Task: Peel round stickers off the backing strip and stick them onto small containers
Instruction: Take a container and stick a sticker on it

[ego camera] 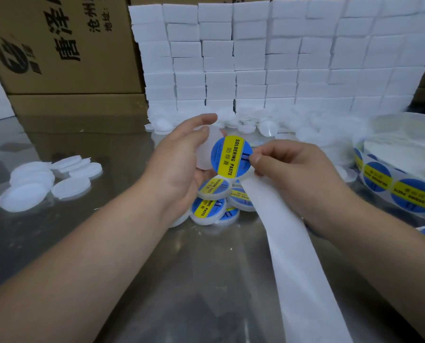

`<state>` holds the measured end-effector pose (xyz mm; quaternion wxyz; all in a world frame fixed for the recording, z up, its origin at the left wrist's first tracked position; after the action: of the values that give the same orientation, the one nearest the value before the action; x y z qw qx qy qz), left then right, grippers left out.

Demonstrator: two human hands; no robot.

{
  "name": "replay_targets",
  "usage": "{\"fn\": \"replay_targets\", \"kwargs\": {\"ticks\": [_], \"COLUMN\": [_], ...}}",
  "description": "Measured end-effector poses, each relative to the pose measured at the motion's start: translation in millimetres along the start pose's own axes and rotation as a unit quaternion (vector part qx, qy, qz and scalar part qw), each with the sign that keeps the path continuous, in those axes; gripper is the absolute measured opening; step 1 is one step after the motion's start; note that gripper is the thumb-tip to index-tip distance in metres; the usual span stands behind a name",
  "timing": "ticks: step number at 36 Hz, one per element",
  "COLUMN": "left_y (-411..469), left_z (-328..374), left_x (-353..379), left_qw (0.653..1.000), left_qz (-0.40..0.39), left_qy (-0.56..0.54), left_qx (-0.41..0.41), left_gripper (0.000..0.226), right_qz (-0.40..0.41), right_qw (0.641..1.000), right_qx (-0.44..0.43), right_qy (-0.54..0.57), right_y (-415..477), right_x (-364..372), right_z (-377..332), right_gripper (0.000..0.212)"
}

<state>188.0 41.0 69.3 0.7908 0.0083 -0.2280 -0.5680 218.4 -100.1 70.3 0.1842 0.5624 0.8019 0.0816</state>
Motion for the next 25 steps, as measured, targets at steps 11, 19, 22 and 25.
{"fn": "replay_targets", "kwargs": {"ticks": [11,19,22,25], "left_y": [-7.7,-10.5,-10.3,-9.9], "left_z": [-10.7,-12.4,-11.5,-11.4], "left_x": [23.5,29.4,29.8,29.7], "left_qw": [0.991,0.99,0.99,0.99], "left_qz": [-0.099,-0.134,-0.139,-0.142], "left_qy": [-0.068,-0.034,-0.026,-0.019], "left_qx": [-0.057,-0.031,-0.017,-0.006], "left_gripper": [0.033,0.023,0.019,0.018], "right_qz": [-0.018,-0.009,-0.01,-0.004], "right_qw": [1.0,1.0,1.0,1.0], "right_qx": [-0.017,-0.01,-0.01,-0.008], "right_qy": [0.011,0.008,0.01,0.009], "right_y": [-4.7,-3.3,-3.2,-2.8], "right_x": [4.7,2.7,2.8,2.2], "right_z": [-3.8,-0.9,-0.6,-0.2], "right_gripper": [0.025,0.02,0.021,0.024]}}
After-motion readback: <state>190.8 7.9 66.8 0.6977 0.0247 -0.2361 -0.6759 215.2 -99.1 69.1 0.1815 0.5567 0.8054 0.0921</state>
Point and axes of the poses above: each hand's wrist, its own y-axis towards the middle knuckle, its own x-axis out of the palm, z = x × y, the point moved 9 cm from there along y, towards the middle knuckle, and after that the axes turned 3 degrees about x, right-handed, at the moved point
